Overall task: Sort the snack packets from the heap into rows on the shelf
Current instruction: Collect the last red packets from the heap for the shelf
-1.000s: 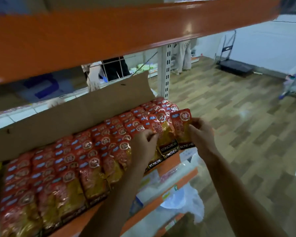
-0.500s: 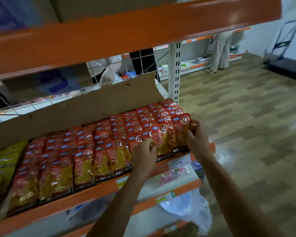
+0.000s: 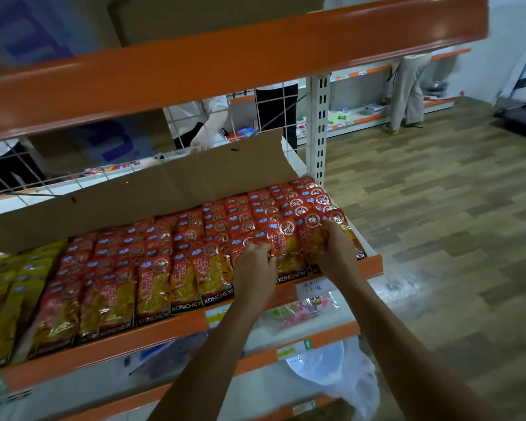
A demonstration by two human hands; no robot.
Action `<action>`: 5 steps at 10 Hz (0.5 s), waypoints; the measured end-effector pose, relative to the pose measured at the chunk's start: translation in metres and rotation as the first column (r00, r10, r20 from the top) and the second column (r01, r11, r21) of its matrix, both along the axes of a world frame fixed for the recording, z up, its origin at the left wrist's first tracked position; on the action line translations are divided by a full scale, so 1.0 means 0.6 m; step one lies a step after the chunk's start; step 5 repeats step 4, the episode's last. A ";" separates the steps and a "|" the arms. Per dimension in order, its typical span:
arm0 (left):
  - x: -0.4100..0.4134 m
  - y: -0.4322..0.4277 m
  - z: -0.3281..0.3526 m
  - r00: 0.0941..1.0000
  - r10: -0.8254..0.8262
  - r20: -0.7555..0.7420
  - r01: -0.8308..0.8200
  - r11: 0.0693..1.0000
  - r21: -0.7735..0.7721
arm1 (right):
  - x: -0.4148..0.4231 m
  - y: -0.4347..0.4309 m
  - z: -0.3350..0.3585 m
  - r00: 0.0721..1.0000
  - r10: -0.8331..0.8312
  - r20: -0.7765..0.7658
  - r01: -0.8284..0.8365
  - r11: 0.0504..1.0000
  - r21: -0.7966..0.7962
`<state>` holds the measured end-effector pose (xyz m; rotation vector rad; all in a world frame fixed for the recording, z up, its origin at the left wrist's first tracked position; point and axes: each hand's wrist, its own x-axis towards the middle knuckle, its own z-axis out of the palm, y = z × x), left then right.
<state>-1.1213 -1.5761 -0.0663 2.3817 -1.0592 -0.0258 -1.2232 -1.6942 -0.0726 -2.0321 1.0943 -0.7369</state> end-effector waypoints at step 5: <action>0.019 0.051 0.001 0.998 0.052 0.021 -0.051 0.997 -0.059 | -0.002 0.051 -0.021 0.974 -0.073 -0.213 0.034 0.982 -0.184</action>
